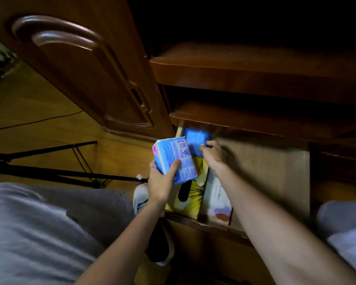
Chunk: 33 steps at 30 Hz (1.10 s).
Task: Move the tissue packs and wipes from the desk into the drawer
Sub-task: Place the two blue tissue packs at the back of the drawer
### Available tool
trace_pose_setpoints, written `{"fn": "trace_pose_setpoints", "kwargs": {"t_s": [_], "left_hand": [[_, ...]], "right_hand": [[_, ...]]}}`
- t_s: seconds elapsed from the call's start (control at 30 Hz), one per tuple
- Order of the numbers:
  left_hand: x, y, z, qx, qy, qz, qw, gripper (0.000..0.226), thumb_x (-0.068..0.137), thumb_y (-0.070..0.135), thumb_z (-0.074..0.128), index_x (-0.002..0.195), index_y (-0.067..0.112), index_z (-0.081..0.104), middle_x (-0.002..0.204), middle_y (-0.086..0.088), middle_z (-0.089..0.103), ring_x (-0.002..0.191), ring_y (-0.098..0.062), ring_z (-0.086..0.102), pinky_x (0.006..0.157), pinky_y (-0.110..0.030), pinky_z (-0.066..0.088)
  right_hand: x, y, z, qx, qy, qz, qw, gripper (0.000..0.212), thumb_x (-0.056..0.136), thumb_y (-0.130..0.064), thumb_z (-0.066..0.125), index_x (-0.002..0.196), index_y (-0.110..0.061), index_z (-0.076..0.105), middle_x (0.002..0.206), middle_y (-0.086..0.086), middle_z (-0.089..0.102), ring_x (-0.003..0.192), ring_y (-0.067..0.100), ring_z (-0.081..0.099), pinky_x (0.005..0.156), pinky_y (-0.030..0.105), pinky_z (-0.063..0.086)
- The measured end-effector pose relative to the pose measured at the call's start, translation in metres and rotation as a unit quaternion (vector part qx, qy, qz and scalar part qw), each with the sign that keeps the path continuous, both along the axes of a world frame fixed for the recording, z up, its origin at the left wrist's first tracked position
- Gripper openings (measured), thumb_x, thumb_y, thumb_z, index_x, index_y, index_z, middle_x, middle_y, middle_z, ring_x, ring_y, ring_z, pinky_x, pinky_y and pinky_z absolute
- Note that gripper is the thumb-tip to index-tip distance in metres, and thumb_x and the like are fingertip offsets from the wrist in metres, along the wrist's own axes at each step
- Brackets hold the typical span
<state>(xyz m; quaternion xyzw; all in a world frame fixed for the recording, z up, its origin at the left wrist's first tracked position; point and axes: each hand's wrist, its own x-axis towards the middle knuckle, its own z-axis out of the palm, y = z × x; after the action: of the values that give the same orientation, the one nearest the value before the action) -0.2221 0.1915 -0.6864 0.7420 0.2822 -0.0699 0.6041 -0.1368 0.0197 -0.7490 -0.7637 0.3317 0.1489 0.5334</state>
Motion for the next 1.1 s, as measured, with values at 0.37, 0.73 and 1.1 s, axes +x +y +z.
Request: {"fn": "trace_pose_setpoints", "kwargs": {"t_s": [0.37, 0.73, 1.1], "left_hand": [[-0.008, -0.046, 0.024, -0.006, -0.066, -0.099, 0.993, 0.078, 0.075, 0.052, 0.075, 0.142, 0.027, 0.043, 0.118, 0.010, 0.065, 0.098, -0.001, 0.066, 0.084, -0.023, 0.056], [-0.023, -0.072, 0.032, 0.171, -0.104, -0.340, 0.919, 0.041, 0.098, 0.030, 0.054, 0.138, 0.027, 0.054, 0.129, 0.006, 0.065, 0.123, -0.014, 0.056, 0.094, -0.031, 0.047], [-0.033, -0.027, -0.006, 0.412, 0.010, -0.492, 0.767, 0.072, 0.094, 0.044, 0.057, 0.157, 0.025, 0.026, 0.167, -0.001, 0.012, 0.153, -0.022, 0.006, 0.119, -0.042, 0.026]], "right_hand": [[-0.065, -0.035, 0.042, 0.225, -0.088, 0.006, 0.970, 0.035, 0.087, -0.050, 0.070, 0.112, -0.025, 0.071, 0.120, 0.010, 0.073, 0.093, 0.016, 0.071, 0.080, 0.032, 0.057], [-0.112, -0.108, 0.027, 0.294, 0.013, -0.122, 0.948, 0.063, 0.077, -0.037, 0.072, 0.133, -0.016, 0.055, 0.124, 0.012, 0.070, 0.104, 0.027, 0.072, 0.089, 0.052, 0.059], [-0.055, -0.091, -0.004, 0.076, -0.047, -0.161, 0.983, 0.051, 0.087, -0.039, 0.075, 0.126, -0.009, 0.064, 0.110, 0.008, 0.071, 0.094, 0.022, 0.065, 0.084, 0.032, 0.050]]}}
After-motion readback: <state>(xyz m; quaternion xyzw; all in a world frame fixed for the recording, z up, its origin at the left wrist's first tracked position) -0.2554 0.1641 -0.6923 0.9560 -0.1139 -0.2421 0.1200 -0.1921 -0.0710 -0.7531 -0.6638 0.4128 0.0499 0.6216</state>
